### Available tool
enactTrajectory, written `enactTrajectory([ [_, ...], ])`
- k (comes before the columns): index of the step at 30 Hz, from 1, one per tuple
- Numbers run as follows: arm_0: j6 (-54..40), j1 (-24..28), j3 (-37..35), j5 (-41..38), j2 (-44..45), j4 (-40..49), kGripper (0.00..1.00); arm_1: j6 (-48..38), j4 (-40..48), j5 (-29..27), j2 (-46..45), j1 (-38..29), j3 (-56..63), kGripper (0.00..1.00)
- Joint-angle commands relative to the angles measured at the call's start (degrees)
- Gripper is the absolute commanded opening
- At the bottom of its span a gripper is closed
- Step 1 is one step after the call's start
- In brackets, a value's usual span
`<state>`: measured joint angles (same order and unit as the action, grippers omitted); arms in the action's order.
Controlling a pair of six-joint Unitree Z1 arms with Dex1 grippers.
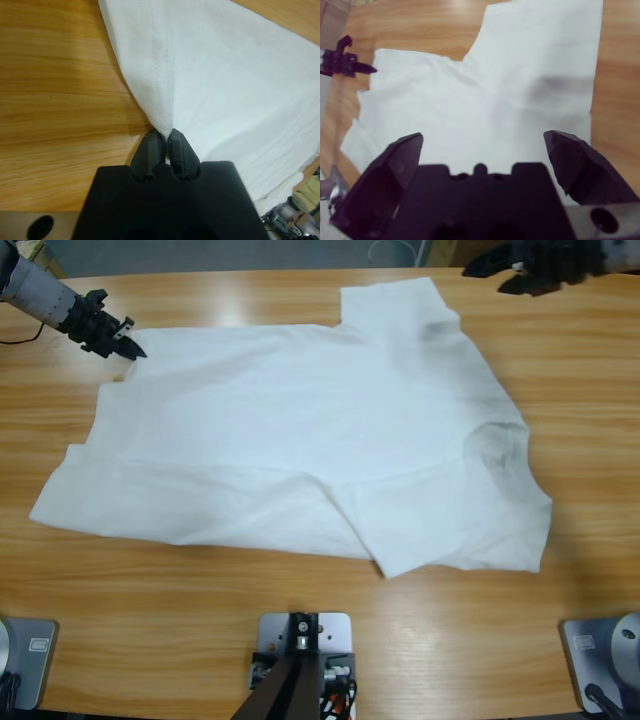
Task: Fold clothes
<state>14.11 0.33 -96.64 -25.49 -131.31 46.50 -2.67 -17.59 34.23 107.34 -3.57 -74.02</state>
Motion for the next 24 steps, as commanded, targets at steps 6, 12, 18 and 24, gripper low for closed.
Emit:
enactTrajectory([
  [6, -1.33, 0.43, -1.31, -0.88, -0.52, 1.22, 0.000, 1.53, 1.24, -3.47, 16.92, 5.51, -10.44, 0.989],
  [12, -1.71, 0.99, -1.63, -0.88, -0.75, 1.22, 0.000, 1.53, 0.99, -3.24, 21.77, 6.56, -12.46, 0.986],
  [18, -1.99, 0.99, -1.68, -0.84, -1.01, 1.22, 0.000, 1.53, -0.29, -0.32, 26.11, 6.56, -16.06, 0.977],
  [24, -2.06, 0.99, -2.36, -0.82, -1.54, 1.22, 0.000, 1.44, -6.25, 1.68, 28.40, 6.42, -22.57, 0.973],
])
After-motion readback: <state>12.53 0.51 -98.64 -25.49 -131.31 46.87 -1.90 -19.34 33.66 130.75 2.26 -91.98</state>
